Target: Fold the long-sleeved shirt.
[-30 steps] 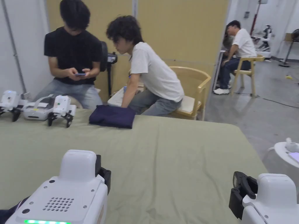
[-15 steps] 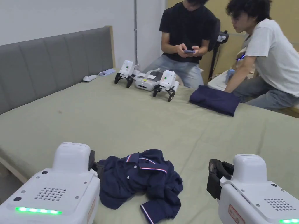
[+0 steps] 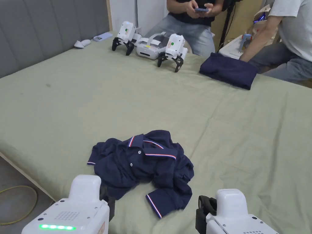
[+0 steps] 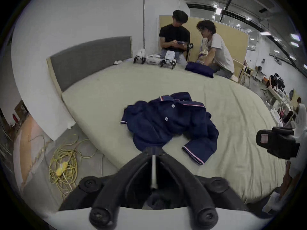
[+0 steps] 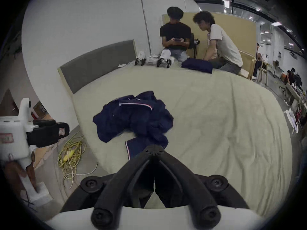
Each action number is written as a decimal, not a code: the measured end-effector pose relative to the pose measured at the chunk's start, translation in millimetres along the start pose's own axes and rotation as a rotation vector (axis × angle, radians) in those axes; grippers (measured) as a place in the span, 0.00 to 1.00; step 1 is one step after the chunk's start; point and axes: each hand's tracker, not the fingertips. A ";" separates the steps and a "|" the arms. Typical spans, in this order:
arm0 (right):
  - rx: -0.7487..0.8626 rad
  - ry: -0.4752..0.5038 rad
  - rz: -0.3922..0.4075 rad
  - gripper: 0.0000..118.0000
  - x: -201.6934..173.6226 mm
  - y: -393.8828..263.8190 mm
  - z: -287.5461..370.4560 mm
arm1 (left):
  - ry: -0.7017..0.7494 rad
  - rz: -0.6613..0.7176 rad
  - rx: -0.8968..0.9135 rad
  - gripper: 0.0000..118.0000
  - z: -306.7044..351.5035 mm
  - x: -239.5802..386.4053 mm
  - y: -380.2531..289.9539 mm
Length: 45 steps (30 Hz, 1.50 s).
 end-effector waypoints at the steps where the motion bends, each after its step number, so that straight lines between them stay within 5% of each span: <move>1: -0.006 0.003 0.005 0.00 0.5 1.4 -5.9 | -0.008 0.003 -0.025 0.26 -10.7 -2.3 4.8; 3: -0.007 0.012 0.015 0.00 2.2 3.1 -16.5 | -0.018 0.034 -0.116 0.95 -40.5 -7.1 17.7; 4: -0.012 0.015 0.025 0.00 2.2 6.8 -21.7 | -0.044 0.056 -0.126 0.98 -53.2 -9.6 24.1; 11: -0.044 0.036 0.074 0.00 6.2 15.2 -61.1 | -0.125 -0.058 -0.037 0.95 -153.2 2.5 95.3; 18: -0.105 0.029 0.107 0.00 15.3 6.2 -84.9 | -0.233 -0.154 -0.309 0.94 -247.9 40.1 75.8; 22: -0.113 0.015 0.087 0.00 21.5 2.5 -82.6 | -0.245 -0.051 -0.242 0.67 -233.4 38.3 74.6; 24: -0.115 0.011 0.071 0.00 25.0 0.7 -79.5 | -0.209 -0.056 -0.226 0.33 -223.3 45.7 72.5; 30: -0.061 -0.010 -0.004 0.00 46.4 1.6 -47.9 | -0.210 -0.162 -0.203 0.29 -203.1 79.2 91.0; 37: 0.052 -0.141 -0.076 0.01 102.3 6.2 35.5 | -0.438 -0.289 -0.033 0.25 -150.7 235.8 148.8; 45: 0.133 -0.413 -0.173 0.00 194.0 -7.7 157.5 | -0.717 -0.436 -0.016 0.22 -103.0 474.8 136.6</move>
